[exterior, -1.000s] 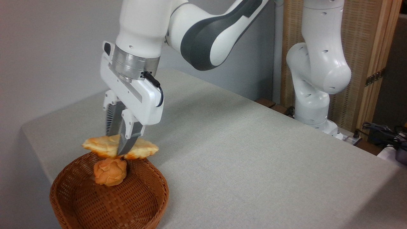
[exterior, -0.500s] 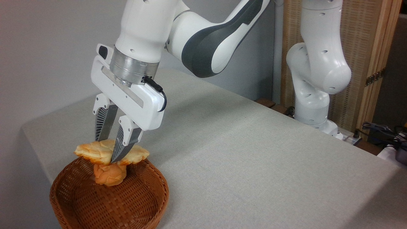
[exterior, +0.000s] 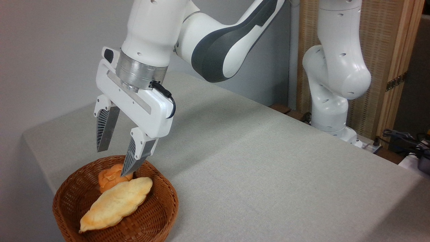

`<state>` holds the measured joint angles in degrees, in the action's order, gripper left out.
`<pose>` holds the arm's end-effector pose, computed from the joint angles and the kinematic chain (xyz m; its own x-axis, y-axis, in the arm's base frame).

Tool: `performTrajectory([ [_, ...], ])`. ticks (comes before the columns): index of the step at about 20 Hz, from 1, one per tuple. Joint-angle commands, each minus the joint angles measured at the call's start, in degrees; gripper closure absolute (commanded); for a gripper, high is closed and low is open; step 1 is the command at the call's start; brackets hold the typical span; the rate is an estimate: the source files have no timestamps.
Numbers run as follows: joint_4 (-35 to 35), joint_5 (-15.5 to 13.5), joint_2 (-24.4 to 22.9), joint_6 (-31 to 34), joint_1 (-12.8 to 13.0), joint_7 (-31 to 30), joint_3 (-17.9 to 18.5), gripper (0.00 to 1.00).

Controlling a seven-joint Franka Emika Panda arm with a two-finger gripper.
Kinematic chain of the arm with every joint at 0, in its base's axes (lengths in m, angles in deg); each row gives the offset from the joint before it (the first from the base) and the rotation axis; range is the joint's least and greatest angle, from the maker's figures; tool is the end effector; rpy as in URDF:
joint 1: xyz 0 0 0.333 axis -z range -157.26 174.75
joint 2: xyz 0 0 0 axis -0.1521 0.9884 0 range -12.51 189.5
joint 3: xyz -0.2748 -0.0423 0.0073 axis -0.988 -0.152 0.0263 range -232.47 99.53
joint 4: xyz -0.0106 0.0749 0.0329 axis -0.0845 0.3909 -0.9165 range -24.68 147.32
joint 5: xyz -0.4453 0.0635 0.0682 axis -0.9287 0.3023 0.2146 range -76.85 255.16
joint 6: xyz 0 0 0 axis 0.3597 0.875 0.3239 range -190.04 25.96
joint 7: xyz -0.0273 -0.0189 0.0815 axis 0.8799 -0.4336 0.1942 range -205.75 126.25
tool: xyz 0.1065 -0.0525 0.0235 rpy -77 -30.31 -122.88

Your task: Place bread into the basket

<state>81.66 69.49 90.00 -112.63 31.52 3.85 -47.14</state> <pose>0.6661 -0.0468 0.4499 0.6965 -0.5167 0.4979 -0.5698 -0.8200 -0.0539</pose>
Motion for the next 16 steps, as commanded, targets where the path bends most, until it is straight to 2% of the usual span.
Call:
performTrajectory([
  [1,-0.83,-0.74,-0.18,-0.41,0.52,-0.71,-0.17,0.00],
  [3,-0.83,-0.38,-1.84,0.73,0.78,-1.14,-0.26,0.00],
  [5,-0.83,0.49,-3.60,5.46,0.79,-1.76,-0.17,0.00],
  [6,-1.09,2.67,-4.39,9.14,0.79,-1.85,-0.17,0.00],
  [9,-2.67,13.74,-6.59,21.79,0.96,-2.64,-0.43,0.00],
  [10,-3.37,15.77,-6.69,24.53,1.05,-2.55,-0.43,0.00],
  [13,-3.99,18.94,-6.95,32.00,1.14,-2.47,-0.87,0.00],
  [16,-4.08,21.41,-6.86,35.54,1.14,-2.29,-1.66,0.00],
])
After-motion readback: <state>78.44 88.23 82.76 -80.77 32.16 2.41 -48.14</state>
